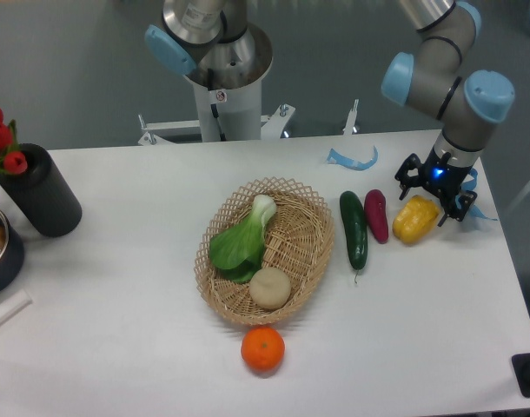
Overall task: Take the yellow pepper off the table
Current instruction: 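Lower the gripper onto the yellow pepper and close on it, then lift the grasped yellow pepper up off the table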
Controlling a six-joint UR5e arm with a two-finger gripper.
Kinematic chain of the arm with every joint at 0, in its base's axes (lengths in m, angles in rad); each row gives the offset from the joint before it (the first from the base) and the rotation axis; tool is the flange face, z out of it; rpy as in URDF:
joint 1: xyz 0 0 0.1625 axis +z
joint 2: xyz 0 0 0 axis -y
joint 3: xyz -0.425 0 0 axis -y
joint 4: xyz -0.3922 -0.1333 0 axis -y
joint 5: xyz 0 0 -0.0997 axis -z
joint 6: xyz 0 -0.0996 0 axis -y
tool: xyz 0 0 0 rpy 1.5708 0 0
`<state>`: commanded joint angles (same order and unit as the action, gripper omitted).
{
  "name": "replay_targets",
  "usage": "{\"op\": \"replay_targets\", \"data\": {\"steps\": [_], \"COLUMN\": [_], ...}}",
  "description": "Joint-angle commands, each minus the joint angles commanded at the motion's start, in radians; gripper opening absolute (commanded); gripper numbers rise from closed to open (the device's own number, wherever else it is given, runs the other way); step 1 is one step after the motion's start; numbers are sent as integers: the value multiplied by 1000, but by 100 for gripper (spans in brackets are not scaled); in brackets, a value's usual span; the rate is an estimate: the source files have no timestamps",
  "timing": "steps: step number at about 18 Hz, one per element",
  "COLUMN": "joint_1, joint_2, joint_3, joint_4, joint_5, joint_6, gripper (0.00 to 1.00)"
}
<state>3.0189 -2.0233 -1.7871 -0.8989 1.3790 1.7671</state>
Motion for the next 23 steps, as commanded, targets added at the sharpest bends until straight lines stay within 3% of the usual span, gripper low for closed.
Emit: {"op": "replay_targets", "data": {"steps": [1,2,8,10,11,13,23], "joint_1": [-2,-3,2,3,-5,-27,-84], "joint_2": [2,2,31,41,38,29,23], "joint_3": [8,11,64,107,189,259,298], "joint_4": [0,-2,-31,-86,-172,-207,-207], "joint_5": [0,0,37,38,41,61,115], "joint_6": [-6,-8,-20,-58,-80,-80,-78], "gripper": [10,5,5,5,6,7,7]}}
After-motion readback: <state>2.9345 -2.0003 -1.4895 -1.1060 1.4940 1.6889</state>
